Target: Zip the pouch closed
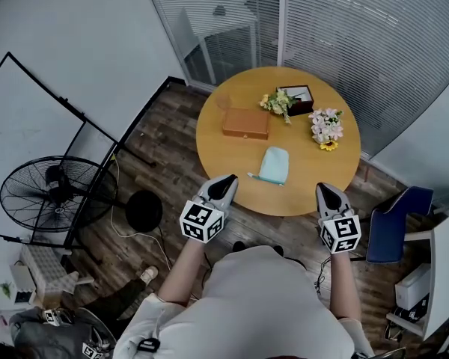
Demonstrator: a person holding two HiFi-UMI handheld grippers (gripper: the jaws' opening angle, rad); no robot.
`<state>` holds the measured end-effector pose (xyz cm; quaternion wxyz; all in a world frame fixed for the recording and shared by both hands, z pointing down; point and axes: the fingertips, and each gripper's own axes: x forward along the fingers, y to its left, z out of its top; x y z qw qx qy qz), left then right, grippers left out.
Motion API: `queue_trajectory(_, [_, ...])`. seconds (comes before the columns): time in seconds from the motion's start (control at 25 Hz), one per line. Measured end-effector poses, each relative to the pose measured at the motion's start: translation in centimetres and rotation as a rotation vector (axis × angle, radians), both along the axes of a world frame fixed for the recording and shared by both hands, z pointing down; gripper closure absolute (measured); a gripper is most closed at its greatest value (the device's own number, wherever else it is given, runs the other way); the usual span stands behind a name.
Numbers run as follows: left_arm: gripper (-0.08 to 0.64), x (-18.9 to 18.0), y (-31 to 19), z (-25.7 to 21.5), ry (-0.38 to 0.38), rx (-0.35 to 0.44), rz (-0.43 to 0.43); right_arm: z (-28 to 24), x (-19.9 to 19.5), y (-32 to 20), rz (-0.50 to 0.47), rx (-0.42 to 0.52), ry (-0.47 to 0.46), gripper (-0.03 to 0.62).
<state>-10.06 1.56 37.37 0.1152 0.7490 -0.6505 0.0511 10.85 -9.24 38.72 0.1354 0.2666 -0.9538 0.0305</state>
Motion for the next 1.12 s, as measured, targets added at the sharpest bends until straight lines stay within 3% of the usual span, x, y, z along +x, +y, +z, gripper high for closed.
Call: queue_trajectory(1.12, [0.531,0.1,1.5,0.3,0.000,-0.003,-0.002,0.1,-0.1,1.6,-0.006,-0.002,-0.008,0.591])
